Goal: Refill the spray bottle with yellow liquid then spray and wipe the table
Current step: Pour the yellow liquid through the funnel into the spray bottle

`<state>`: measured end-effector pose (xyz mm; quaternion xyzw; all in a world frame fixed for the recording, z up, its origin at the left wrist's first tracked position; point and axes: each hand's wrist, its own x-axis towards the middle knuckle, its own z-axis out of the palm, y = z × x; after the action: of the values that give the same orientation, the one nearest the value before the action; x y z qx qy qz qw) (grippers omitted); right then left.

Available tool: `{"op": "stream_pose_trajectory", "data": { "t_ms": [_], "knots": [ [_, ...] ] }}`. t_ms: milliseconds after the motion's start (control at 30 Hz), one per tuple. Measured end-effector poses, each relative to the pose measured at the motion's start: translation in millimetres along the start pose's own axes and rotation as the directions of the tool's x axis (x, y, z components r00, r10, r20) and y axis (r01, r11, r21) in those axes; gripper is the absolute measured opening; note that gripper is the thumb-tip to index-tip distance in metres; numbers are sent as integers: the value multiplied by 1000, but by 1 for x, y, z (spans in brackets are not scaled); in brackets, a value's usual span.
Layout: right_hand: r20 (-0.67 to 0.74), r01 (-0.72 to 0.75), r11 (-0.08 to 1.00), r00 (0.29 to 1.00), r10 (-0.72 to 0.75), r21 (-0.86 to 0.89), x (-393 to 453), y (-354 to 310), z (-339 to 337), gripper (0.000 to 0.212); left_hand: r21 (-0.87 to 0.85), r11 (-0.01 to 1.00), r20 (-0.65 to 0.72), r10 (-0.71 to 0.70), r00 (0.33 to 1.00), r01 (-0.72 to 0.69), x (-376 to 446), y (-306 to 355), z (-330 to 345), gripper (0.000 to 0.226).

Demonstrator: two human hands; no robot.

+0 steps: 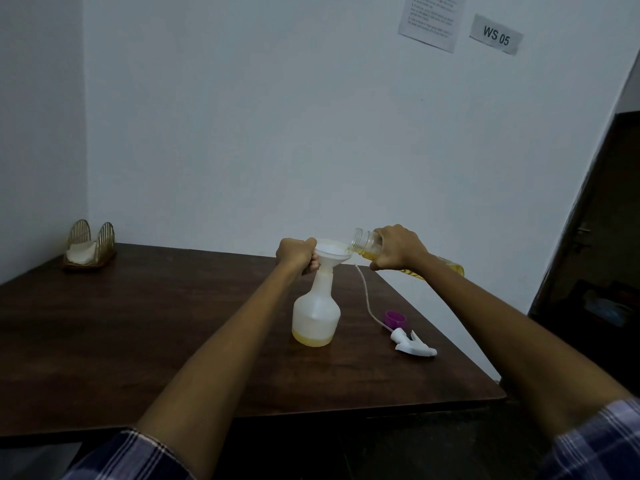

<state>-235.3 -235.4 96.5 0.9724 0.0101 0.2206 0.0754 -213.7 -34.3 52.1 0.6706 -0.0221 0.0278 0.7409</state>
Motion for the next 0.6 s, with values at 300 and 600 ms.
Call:
{"op": "stream_pose_trajectory", "data": {
  "t_ms": [300,600],
  "knots": [
    [-4,3,1000,1000,-3,-3,0,1,1,46,19,1000,0,1,1000,-1,1,0,0,21],
    [-7,9,1000,1000,-9,-14,2,0,2,46,-6,1000,-5,0,1000,0,2,-1,-1,21]
  ]
}}
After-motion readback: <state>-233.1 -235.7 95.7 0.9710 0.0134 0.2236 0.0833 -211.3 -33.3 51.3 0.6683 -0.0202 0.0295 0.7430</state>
